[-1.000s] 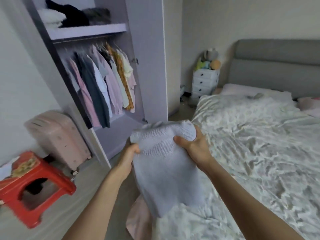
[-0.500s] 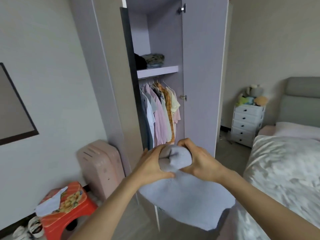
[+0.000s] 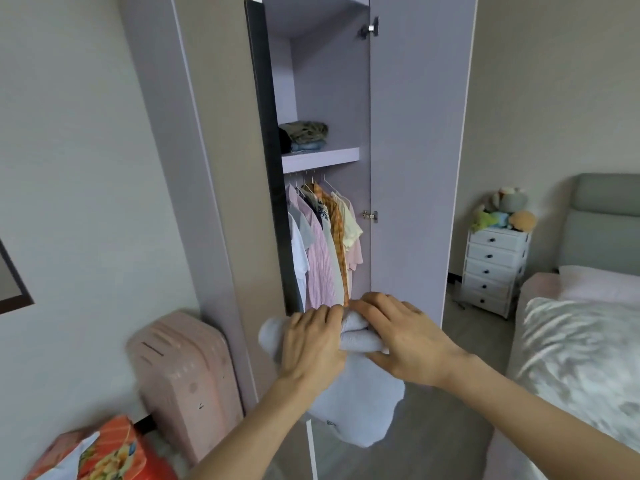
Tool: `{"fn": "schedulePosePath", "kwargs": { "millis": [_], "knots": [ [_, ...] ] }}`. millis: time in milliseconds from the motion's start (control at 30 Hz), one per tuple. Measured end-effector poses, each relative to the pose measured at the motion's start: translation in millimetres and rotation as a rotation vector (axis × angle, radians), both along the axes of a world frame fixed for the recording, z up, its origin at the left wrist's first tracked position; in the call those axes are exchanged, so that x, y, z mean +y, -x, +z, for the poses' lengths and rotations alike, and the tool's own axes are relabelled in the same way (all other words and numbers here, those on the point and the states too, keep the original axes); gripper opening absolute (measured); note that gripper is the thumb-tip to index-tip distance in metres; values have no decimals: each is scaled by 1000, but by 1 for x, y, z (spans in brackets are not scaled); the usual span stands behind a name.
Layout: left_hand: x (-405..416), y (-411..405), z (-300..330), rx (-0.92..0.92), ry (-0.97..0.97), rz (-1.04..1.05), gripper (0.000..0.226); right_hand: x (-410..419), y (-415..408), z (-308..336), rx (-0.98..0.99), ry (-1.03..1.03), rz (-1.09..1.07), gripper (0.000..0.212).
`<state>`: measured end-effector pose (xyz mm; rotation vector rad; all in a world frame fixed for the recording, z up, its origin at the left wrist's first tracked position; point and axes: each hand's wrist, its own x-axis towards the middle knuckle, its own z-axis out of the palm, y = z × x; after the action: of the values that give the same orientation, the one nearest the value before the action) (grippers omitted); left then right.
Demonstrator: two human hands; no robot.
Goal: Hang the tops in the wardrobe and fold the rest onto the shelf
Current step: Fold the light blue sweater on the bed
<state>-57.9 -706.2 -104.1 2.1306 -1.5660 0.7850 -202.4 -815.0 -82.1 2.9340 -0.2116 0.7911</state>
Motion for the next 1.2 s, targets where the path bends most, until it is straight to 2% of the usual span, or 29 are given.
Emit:
{"fn": "schedulePosePath", "kwargs": {
  "millis": [133, 233, 367, 467, 633, 733, 867, 967, 1100, 1200],
  "knots": [
    [-64, -22, 2, -56, 80, -21, 45, -52, -25, 6, -103, 157, -30, 52],
    [-125, -41, 6, -44, 78, 28, 53, -112, -49, 10, -126, 172, -64, 47],
    [-238, -75, 24, 59, 16, 118, 52, -223, -88, 19, -162, 50, -93, 44],
    [-323, -103, 42, 120, 41, 99, 52, -305, -115, 33, -183, 19, -115, 46],
    [-412, -155, 108, 37, 146, 115, 54, -398, -164, 82, -391, -23, -21, 48],
    [-436, -192, 160, -16, 202, 147, 58, -433, -205, 116, -575, -103, 89, 49],
    [-445, -235, 212, -165, 241, 198, 56, -461, -260, 141, -703, -157, 188, 77],
    [-446, -273, 242, -277, 260, 272, 53, -472, -308, 161, -732, -124, 226, 88],
    [-437, -327, 275, -391, 284, 354, 53, -477, -380, 187, -791, -102, 300, 93],
    [-426, -374, 305, -369, 326, 435, 49, -473, -437, 201, -774, -52, 350, 86]
  ]
}}
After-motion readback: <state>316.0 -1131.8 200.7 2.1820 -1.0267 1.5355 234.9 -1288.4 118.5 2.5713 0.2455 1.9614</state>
